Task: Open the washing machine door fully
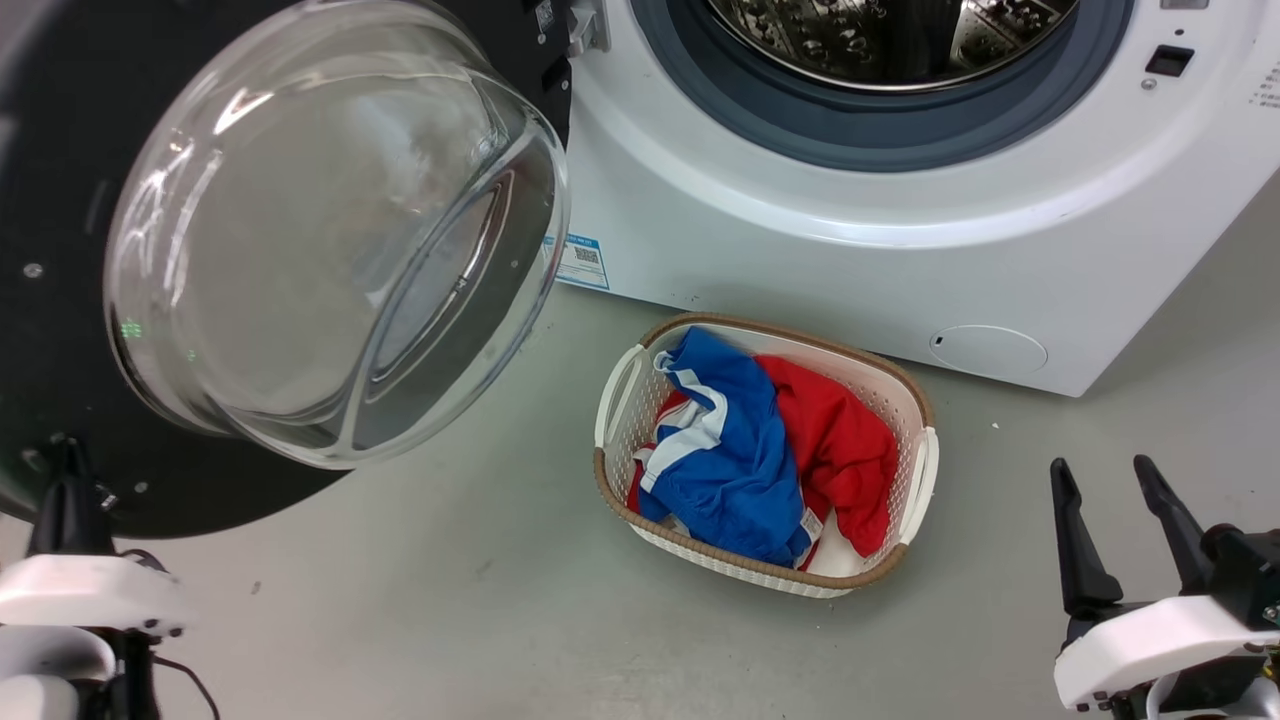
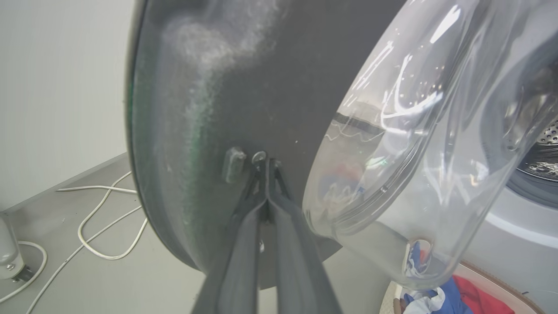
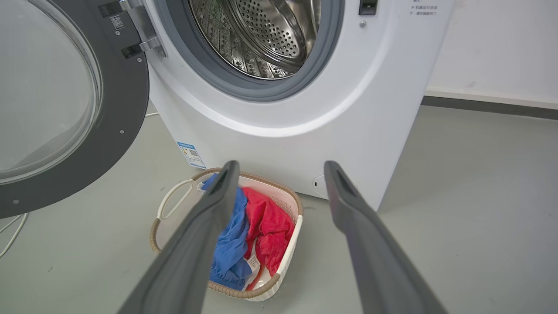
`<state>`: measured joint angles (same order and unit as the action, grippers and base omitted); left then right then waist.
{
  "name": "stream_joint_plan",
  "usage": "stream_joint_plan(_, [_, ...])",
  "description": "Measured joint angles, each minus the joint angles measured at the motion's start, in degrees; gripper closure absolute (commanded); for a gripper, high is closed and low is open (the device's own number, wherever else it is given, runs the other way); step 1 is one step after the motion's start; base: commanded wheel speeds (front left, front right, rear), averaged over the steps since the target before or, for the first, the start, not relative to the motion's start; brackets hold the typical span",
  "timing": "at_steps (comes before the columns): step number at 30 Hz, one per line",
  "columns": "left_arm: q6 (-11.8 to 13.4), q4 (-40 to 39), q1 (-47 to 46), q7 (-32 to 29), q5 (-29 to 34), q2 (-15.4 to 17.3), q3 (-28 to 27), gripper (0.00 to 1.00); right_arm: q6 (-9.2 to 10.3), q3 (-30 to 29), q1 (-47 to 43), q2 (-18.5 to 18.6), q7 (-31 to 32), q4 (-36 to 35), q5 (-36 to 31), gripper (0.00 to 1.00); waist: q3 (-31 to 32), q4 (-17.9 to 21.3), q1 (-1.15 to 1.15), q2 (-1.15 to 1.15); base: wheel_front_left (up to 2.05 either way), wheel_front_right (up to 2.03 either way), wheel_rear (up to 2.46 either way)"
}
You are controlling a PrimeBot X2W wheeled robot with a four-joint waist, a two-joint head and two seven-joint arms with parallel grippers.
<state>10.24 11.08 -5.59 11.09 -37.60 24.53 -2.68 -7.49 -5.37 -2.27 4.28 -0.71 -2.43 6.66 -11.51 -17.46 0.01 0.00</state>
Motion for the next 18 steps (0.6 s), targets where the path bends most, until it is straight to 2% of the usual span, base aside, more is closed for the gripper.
stream_joint_plan(8, [-0.58, 2.19, -0.62, 1.26, 0.05, 0.15, -0.26, 1.00, 0.00, 0.47, 0.97, -0.04, -0.15, 0.88, -0.02, 0.00, 0.49, 0.09, 0.00, 0.00, 0.00, 0.00, 0.00])
stream_joint_plan(18, [1.44, -3.41, 7.06, 1.69, 3.24, -3.86, 4.93, 1.00, 0.00, 0.91, -0.04, -0.75, -1.83, 3.31, 0.49, 0.00, 5.41, 0.36, 0.00, 0.00, 0.00, 0.00, 0.00])
